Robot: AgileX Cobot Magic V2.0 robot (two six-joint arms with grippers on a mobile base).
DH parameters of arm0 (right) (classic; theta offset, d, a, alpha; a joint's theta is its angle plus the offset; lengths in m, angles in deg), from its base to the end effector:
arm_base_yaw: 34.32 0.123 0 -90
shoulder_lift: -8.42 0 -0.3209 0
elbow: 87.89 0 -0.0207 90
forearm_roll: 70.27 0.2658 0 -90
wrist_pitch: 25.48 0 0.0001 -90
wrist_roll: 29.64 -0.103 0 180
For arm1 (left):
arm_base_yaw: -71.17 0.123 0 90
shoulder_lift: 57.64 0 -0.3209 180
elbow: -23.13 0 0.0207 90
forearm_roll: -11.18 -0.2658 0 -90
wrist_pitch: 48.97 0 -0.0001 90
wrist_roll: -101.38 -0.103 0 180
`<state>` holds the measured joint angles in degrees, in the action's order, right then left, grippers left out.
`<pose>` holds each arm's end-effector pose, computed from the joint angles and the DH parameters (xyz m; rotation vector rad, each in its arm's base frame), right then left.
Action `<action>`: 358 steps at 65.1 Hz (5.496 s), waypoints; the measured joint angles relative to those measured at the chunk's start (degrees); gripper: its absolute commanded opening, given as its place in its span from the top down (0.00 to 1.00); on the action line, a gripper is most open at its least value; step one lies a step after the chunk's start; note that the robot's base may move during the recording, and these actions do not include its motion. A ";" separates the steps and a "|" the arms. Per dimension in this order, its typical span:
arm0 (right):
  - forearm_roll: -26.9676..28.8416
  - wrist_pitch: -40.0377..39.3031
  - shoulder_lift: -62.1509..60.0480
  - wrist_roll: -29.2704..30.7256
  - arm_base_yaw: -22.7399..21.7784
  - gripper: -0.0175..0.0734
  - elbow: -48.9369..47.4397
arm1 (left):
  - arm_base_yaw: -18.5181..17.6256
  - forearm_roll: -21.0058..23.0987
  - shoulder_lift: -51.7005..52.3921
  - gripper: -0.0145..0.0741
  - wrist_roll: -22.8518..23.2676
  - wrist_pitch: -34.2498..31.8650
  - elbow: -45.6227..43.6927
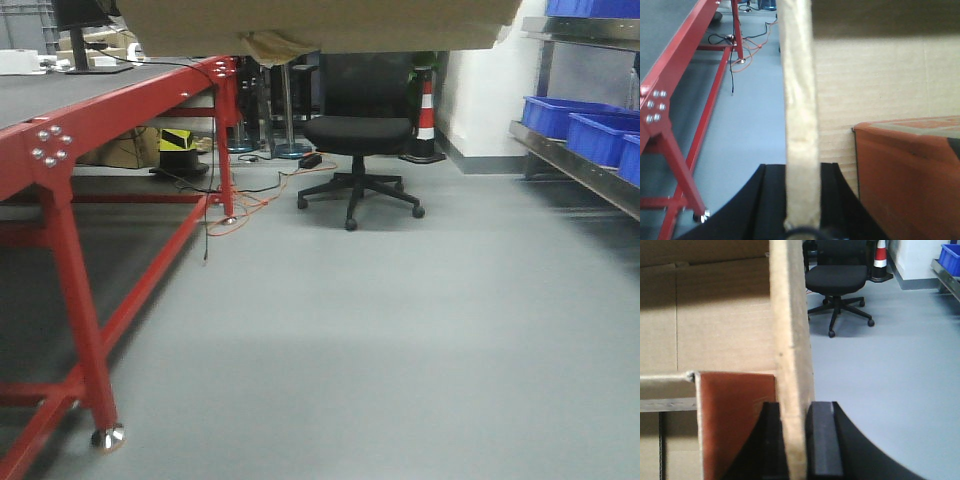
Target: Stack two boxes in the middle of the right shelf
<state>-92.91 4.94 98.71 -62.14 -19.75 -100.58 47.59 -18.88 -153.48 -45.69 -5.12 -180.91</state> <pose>0.3475 0.0695 0.4932 0.1067 1.8451 0.1511 0.3520 -0.1146 0.5094 -0.0099 1.9227 -0.0511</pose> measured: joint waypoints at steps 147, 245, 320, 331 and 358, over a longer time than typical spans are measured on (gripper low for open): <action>0.00 -2.42 0.32 0.00 0.00 0.98 0.00 | 0.23 -0.77 0.00 0.96 0.00 -0.10 0.00; -0.11 -2.42 0.32 0.00 0.00 0.98 0.00 | 0.23 -0.58 0.00 0.96 0.00 -0.32 0.00; -0.22 -2.51 0.32 0.00 0.00 0.98 0.00 | 0.23 -0.58 0.00 0.96 0.00 -0.32 0.00; -0.22 -2.51 0.32 0.00 0.00 0.98 0.00 | 0.23 -0.58 0.00 0.96 0.00 -0.32 0.00; -0.22 -2.04 0.32 0.00 0.00 0.97 0.00 | 0.23 -0.42 0.00 0.96 0.00 -0.32 0.00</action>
<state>-93.13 2.90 99.03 -62.14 -19.75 -100.58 47.82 -19.30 -153.48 -45.69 -5.43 -180.91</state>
